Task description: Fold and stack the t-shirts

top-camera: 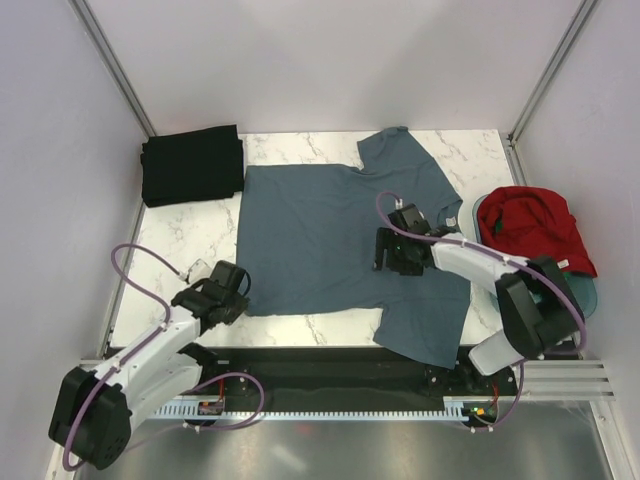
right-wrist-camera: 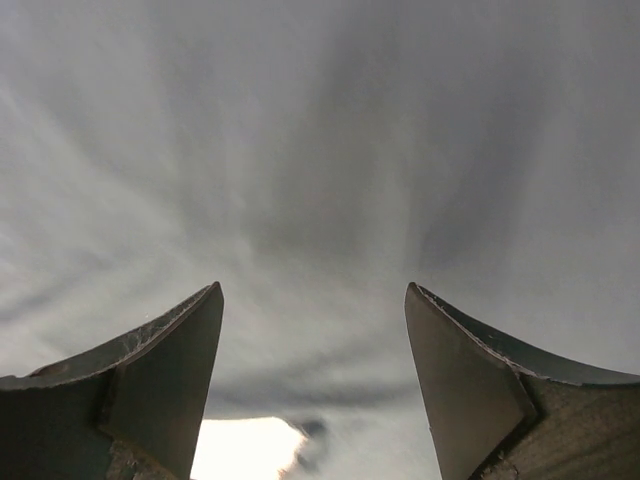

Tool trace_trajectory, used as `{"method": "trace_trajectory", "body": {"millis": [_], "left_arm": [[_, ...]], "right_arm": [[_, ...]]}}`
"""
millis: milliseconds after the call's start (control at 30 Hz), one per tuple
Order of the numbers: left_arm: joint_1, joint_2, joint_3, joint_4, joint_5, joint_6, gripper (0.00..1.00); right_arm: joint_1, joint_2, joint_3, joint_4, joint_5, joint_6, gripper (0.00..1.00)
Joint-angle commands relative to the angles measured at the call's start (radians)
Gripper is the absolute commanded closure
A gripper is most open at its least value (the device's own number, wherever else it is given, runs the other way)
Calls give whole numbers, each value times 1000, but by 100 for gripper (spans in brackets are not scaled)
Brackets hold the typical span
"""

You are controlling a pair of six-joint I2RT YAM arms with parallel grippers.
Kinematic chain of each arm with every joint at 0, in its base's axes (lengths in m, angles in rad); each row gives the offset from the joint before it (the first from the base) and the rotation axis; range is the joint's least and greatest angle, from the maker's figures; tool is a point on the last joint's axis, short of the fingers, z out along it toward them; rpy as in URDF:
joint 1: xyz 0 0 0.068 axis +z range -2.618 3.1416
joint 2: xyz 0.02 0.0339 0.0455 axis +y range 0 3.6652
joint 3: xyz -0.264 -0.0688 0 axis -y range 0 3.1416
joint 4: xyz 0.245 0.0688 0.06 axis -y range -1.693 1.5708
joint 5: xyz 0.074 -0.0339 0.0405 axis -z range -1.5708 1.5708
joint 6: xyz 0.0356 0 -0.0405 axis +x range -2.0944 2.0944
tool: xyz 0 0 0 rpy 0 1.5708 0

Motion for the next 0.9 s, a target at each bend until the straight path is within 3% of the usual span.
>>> {"method": "trace_trajectory", "body": {"millis": [0, 167, 600, 733, 867], "left_arm": [[33, -67, 4, 52, -64, 48, 98], [139, -129, 29, 41, -32, 126, 98], [260, -83, 52, 107, 34, 229, 98], [297, -36, 76, 127, 64, 261, 98], [297, -35, 85, 130, 98, 273, 98]], "right_arm": [[-7, 104, 179, 31, -56, -64, 18], [-77, 378, 406, 16, -144, -75, 20], [-96, 945, 1109, -186, -92, -144, 21], [-97, 1004, 1253, -246, -118, -162, 22], [-97, 888, 1168, -263, -81, -223, 21]]}}
